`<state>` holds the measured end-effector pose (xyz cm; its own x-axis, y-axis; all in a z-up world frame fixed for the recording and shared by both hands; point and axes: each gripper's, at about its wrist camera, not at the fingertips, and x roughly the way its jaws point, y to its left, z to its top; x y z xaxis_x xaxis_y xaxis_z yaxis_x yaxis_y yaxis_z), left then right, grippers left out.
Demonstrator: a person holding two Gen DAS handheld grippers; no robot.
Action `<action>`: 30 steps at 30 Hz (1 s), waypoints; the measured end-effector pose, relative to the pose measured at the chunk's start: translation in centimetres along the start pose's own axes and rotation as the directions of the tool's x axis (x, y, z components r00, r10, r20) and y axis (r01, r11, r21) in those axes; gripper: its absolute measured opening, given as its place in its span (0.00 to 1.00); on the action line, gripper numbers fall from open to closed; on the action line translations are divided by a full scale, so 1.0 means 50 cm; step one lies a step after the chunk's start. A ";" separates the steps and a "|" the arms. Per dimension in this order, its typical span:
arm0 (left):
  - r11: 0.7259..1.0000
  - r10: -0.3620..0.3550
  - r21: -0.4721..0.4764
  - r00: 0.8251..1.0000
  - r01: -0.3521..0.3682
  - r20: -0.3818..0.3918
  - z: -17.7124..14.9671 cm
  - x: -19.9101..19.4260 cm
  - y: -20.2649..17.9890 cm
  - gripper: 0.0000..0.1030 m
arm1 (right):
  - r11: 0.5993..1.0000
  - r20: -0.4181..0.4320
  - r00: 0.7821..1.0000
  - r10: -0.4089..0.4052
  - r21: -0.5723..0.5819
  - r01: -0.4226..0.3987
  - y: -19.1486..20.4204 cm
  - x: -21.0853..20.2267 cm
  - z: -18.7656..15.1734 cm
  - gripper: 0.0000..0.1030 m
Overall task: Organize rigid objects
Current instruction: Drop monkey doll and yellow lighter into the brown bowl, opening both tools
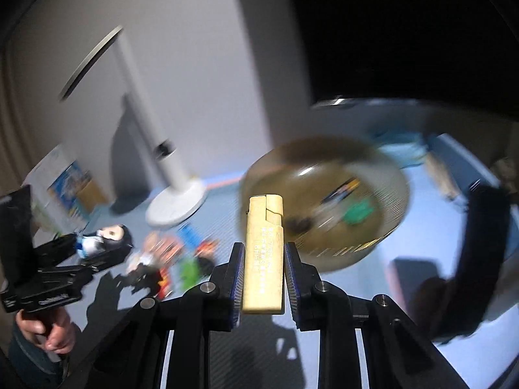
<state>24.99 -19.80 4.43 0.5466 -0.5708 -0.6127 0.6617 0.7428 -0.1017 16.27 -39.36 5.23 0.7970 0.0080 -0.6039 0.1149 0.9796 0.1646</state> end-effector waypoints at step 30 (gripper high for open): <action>0.996 -0.052 -0.074 0.998 0.055 0.046 0.116 0.134 -0.040 0.80 | 0.985 -0.142 0.980 -0.142 0.078 0.154 -0.135 0.090 0.075 0.59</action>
<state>30.30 -27.14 5.05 0.5346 -0.6238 -0.5701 0.6512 0.7341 -0.1926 21.31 -46.68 4.34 0.6806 -0.1031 -0.7254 0.2821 0.9506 0.1296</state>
